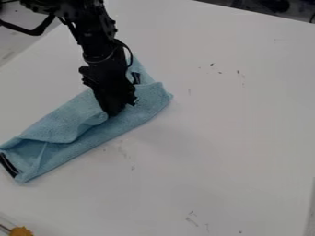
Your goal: Fold from the left to the right
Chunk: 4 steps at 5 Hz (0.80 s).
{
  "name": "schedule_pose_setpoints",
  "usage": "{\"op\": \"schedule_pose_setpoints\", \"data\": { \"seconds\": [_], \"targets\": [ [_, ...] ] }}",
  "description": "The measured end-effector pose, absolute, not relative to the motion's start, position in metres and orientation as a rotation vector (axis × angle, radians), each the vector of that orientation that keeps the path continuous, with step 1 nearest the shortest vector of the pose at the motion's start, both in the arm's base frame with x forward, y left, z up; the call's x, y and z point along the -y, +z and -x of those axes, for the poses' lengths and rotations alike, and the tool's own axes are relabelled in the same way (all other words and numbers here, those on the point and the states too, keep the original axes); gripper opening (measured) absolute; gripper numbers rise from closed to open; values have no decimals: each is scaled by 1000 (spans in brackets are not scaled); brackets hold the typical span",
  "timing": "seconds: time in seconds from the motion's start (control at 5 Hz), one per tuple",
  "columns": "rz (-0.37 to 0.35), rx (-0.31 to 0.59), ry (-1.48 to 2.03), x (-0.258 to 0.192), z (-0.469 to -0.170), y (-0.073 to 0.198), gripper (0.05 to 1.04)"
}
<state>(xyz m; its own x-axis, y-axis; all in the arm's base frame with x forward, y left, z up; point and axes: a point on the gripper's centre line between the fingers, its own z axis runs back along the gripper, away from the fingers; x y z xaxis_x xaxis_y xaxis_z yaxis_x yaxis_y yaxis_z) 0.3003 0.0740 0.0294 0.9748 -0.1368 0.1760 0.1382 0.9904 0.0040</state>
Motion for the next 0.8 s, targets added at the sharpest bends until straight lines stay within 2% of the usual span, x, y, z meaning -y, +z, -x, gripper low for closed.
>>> {"op": "schedule_pose_setpoints", "data": {
  "seconds": [0.2, 0.4, 0.6, 0.8],
  "targets": [
    [-8, 158, -171, -71, -307, 38, 537],
    [-60, 119, -194, -62, -314, 50, 837],
    [-98, 118, -189, -55, -319, 59, 1009],
    [-102, 134, -189, -54, -324, 66, 1007]
  ]
}}
